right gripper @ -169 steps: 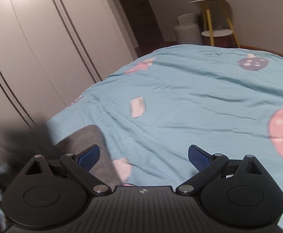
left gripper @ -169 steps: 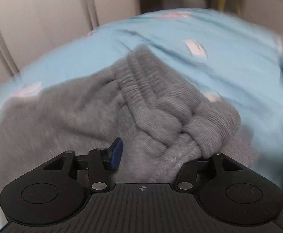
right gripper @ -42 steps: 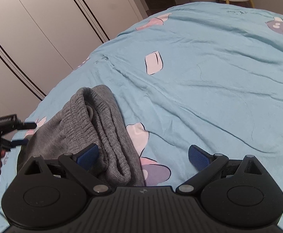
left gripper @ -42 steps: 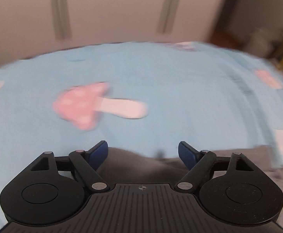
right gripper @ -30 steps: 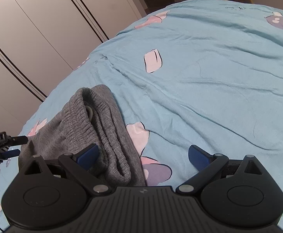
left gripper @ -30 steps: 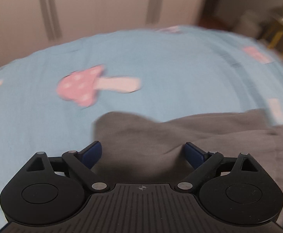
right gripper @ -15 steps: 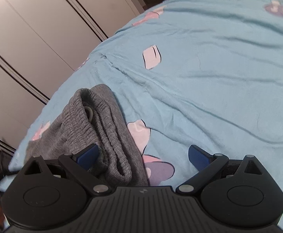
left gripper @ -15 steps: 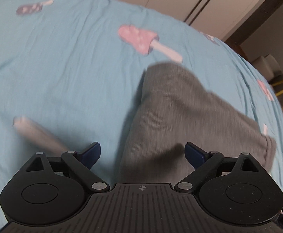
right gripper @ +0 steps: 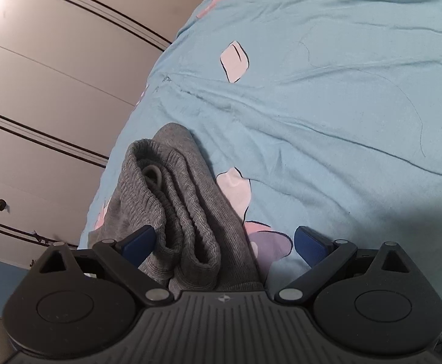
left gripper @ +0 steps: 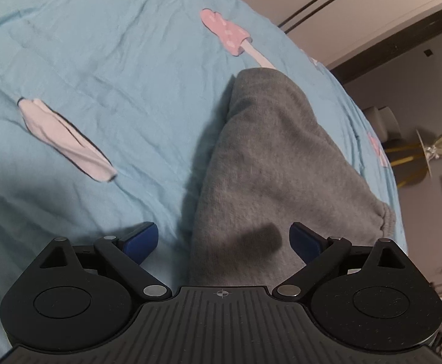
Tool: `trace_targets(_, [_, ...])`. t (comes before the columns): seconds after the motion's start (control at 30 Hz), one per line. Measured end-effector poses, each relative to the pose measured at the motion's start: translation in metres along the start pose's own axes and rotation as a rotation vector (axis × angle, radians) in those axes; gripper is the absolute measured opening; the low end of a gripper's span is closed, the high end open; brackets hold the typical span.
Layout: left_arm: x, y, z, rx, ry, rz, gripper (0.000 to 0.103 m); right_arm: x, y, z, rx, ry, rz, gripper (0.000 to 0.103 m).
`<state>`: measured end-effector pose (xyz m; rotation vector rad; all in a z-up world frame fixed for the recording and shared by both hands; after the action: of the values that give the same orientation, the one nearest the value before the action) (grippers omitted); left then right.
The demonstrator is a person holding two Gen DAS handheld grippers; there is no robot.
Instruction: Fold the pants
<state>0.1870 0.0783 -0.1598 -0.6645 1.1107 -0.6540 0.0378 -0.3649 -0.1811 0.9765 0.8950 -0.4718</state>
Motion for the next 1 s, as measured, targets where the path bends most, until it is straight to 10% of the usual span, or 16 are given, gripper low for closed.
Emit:
trace_targets(0.6, [0.026,-0.010,0.007,0.160,0.132,-0.056,0.102,0.044,0.032,0.029,-0.266,0.126,0.123,0.098])
trace_targets(1.0, [0.039,0.007,0.028,0.093,0.145,-0.218,0.103,0.066,0.015,0.067,-0.169,0.202,0.331,0.098])
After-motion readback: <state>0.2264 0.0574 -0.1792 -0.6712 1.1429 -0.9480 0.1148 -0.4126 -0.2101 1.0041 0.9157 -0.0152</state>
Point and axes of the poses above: each gripper's, at about its wrist camera, not at the fingertips, and x roughly the way its jaws point, y to its left, z to its top, the point moved 3 cm from there along x, roughly the way its jaws point, and after that the axes turned 14 degrees about -z, right-handed, at the moved point
